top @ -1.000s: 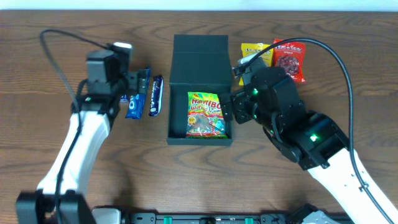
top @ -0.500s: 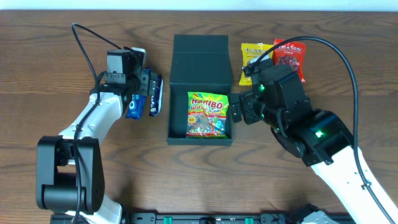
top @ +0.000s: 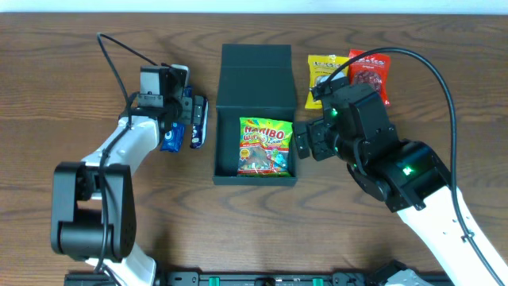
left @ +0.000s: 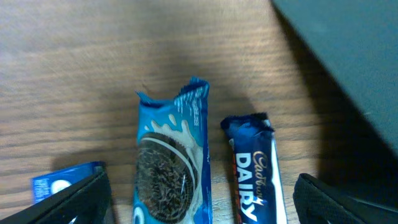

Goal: Pack container
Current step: 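Reach left gripper to the blue Oreo pack and grasp it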

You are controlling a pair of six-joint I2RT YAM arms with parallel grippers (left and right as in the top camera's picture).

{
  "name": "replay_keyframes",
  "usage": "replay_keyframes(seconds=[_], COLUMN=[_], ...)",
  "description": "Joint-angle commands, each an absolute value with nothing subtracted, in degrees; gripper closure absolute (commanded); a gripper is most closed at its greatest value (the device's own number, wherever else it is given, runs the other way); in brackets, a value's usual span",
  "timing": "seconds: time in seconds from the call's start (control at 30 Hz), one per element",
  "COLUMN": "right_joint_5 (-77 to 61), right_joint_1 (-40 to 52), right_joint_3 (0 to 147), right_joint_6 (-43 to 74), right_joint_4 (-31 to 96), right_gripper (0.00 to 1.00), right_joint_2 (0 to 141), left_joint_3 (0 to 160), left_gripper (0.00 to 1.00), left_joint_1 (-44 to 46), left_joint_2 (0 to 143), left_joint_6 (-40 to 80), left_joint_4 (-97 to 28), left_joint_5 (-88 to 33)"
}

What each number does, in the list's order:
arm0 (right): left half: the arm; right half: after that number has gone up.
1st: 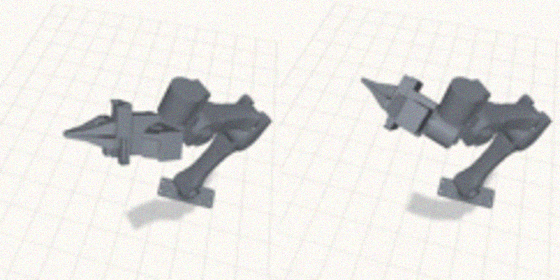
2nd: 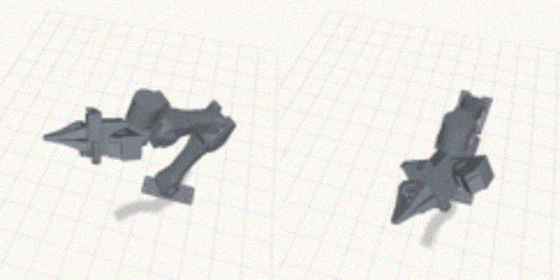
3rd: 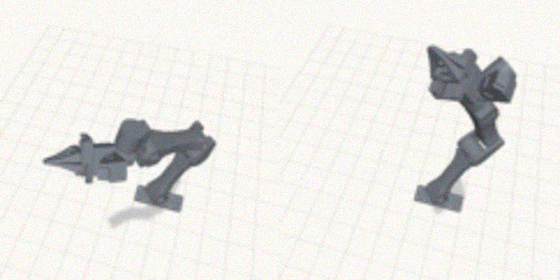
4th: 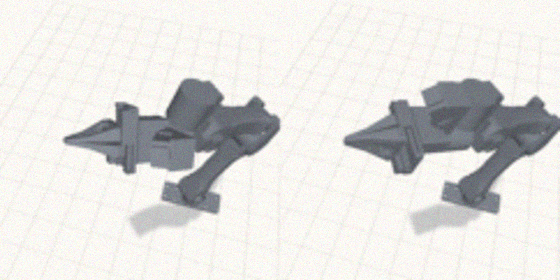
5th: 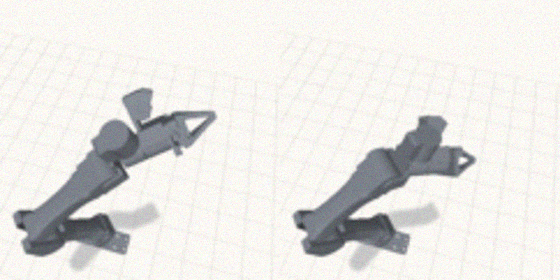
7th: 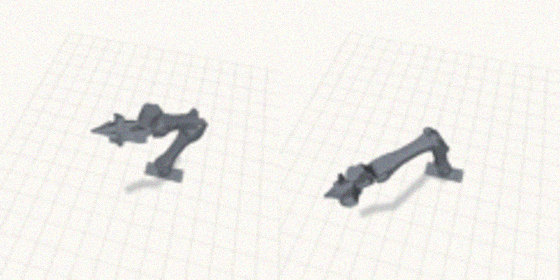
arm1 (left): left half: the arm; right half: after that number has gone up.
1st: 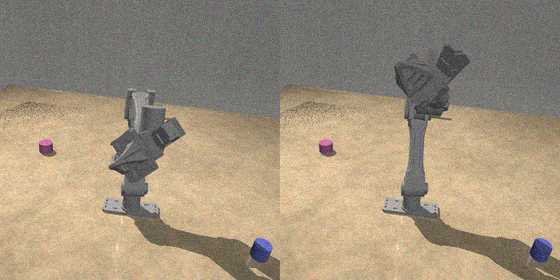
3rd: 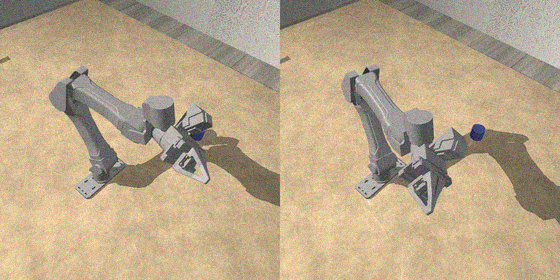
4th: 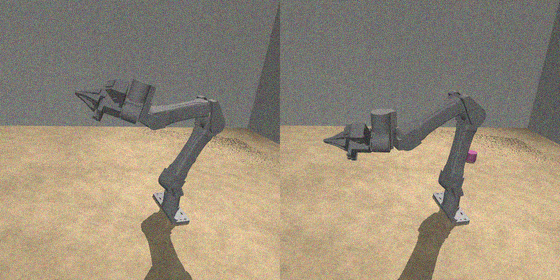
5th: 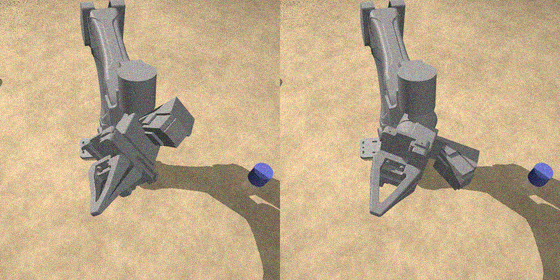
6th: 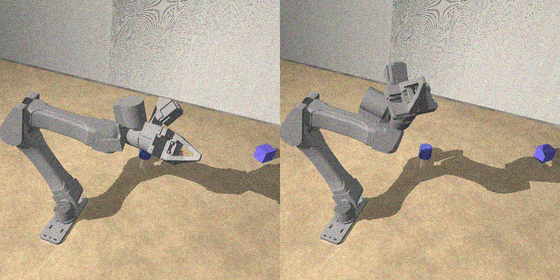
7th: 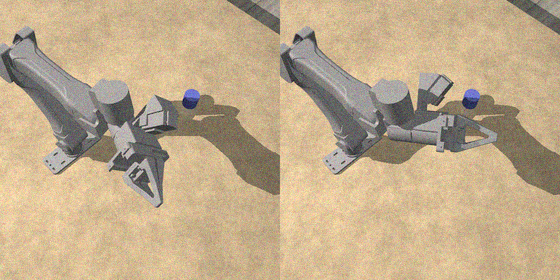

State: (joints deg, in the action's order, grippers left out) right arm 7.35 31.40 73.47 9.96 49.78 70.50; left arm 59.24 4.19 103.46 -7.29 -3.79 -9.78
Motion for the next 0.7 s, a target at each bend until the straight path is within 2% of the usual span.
replay_keyframes(seconds=[0.0,0.17,0.23,0.33,0.47,0.6,0.67], right_joint_5=[7.7,7.7,7.7,7.7,7.7,7.7,7.7], right_joint_1=[30.94,30.94,30.94,30.94,30.94,30.94,30.94], right_joint_3=[74.13,74.13,74.13,74.13,74.13,74.13,74.13], right_joint_6=[9.13,9.13,9.13,9.13,9.13,9.13,9.13], right_joint_4=[50.17,50.15,50.17,50.17,50.15,50.17,50.15], right_gripper=[0.01,0.01,0.01,0.01,0.01,0.01,0.01], right_joint_2=[70.52,70.52,70.52,70.52,70.52,70.52,70.52], left_joint_3=[60.58,60.58,60.58,60.58,60.58,60.58,60.58], left_gripper=[0.05,0.04,0.0,0.13,0.23,0.25,0.3], left_joint_1=[4.1,4.05,3.97,3.51,2.22,1.78,1.8], left_joint_2=[106.08,107.53,107.59,107.59,107.74,108.49,108.84], left_joint_6=[-5.91,-5.93,-5.96,-5.96,-5.96,-5.96,-5.96], left_joint_4=[-2.83,-0.99,-0.4,0.32,0.34,0.34,0.45], left_joint_5=[-7.03,-6.37,-5.17,-4.45,-4.51,-5.69,-6.07])
